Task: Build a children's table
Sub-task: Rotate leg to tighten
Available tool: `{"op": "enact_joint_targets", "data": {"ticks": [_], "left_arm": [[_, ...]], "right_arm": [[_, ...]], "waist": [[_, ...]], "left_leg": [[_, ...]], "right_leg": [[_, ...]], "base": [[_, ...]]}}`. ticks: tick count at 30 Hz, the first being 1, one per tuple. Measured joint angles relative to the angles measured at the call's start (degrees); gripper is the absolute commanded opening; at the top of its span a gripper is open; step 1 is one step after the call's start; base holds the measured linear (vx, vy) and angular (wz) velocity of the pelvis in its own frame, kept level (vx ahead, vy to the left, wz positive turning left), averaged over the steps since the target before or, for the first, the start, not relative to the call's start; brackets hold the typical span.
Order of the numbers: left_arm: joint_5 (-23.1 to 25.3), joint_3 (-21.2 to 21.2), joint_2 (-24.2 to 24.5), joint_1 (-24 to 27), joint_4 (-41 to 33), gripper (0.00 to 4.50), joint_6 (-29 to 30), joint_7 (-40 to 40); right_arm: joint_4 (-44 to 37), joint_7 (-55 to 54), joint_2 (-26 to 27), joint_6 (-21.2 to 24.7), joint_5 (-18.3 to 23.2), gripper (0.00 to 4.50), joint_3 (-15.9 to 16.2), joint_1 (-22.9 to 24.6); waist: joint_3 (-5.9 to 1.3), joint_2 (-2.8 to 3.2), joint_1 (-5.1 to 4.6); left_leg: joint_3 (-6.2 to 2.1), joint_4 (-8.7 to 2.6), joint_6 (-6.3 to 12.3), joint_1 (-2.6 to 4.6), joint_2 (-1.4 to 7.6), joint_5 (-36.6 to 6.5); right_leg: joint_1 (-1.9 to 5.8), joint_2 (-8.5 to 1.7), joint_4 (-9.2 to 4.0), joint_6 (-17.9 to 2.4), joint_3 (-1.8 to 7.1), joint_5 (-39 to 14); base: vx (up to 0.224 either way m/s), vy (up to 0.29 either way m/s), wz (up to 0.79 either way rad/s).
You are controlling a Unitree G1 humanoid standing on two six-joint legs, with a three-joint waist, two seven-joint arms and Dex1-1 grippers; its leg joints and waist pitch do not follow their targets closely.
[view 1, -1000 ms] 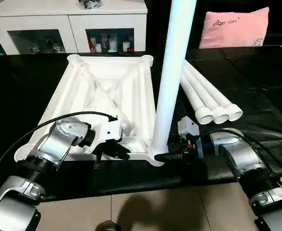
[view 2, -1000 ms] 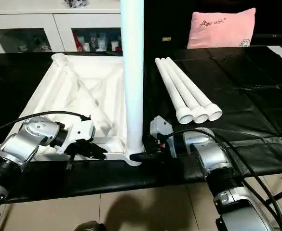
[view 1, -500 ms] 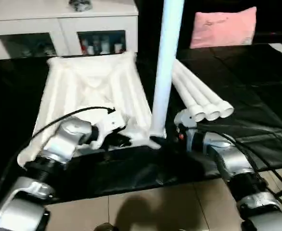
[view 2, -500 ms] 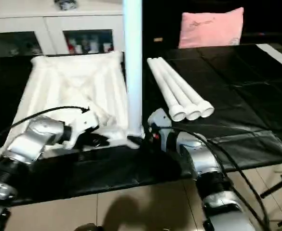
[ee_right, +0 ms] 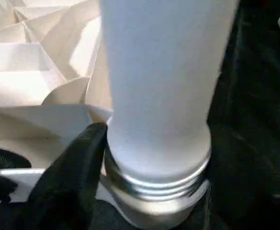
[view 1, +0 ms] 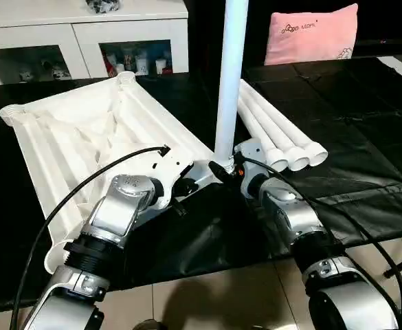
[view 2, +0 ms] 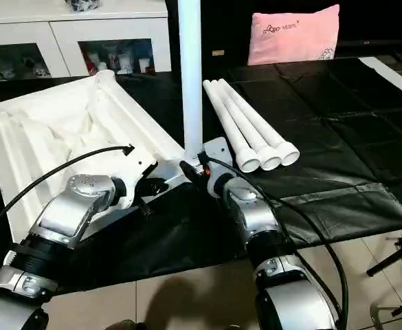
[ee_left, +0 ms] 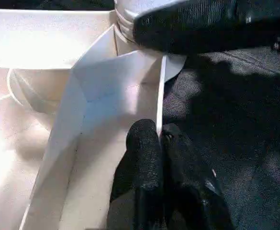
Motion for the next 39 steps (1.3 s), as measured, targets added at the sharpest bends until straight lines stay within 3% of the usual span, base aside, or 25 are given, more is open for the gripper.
{"op": "enact_joint_targets", "data": {"ticks": [7,11,18,25,29,37,39], "left_arm": [[0.3,-1.0,1.3,-0.4,0.0,0.00,-0.4,0.2],[0.2,-1.7,4.3,-0.8,2.9,0.00,-6.7,-3.2],[-0.9,-3.0,10.8,-0.9,6.2,0.00,-15.5,-13.1],[-2.2,-5.2,16.0,-1.2,7.7,0.00,-22.5,-24.8],[-2.8,-7.1,17.5,-1.4,7.7,0.00,-25.8,-30.3],[-2.9,-9.7,17.8,-2.4,7.7,0.00,-28.3,-35.1],[-2.9,-9.9,17.8,-2.5,7.8,0.00,-28.5,-35.5]], "right_arm": [[-2.9,6.9,-2.6,-3.0,1.4,4.21,0.1,3.7],[-7.5,16.8,-7.1,-3.5,3.5,4.47,1.0,7.6],[-12.3,29.4,-14.4,-3.3,7.3,4.47,1.0,8.5],[-12.6,37.6,-18.7,-2.8,7.8,4.47,1.4,8.4],[-12.6,41.5,-19.9,-2.9,7.2,4.47,4.1,8.1],[-13.9,46.7,-20.1,-3.4,5.7,4.47,7.8,7.5],[-13.8,47.9,-19.9,-3.3,5.7,4.12,8.1,7.1]], "waist": [[0.00,0.01,-0.13],[0.01,0.02,-0.25],[0.01,0.02,0.33],[0.01,0.02,2.39],[0.01,0.02,3.21],[0.01,0.01,3.28],[0.01,0.01,3.15]], "left_leg": [[0.00,-0.01,0.03,-0.06,0.00,0.0],[-0.05,-0.03,0.03,-0.09,0.04,0.0],[-0.06,0.02,0.04,-0.08,0.04,0.0],[-0.04,0.07,0.04,-0.09,0.03,0.0],[-0.03,0.14,0.04,-0.09,0.02,0.0],[0.01,0.23,0.04,-0.09,0.01,0.0],[0.01,0.23,0.04,-0.09,0.02,0.0]], "right_leg": [[-0.01,0.01,-0.09,0.0,0.00,0.0],[-0.03,0.06,-0.11,0.1,-0.06,0.1],[0.00,0.05,-0.10,0.1,-0.05,0.1],[0.03,0.00,-0.08,0.1,-0.07,0.1],[0.04,-0.02,-0.03,0.1,-0.07,0.1],[0.08,-0.03,0.02,0.1,0.01,0.1],[0.07,-0.03,0.04,0.1,0.00,0.1]], "base": [[0.000,0.000,0.00],[0.000,0.000,0.00],[0.000,0.000,0.00],[0.000,0.000,0.00],[0.000,0.000,0.00],[0.000,0.000,0.00],[0.000,0.000,0.00]]}}
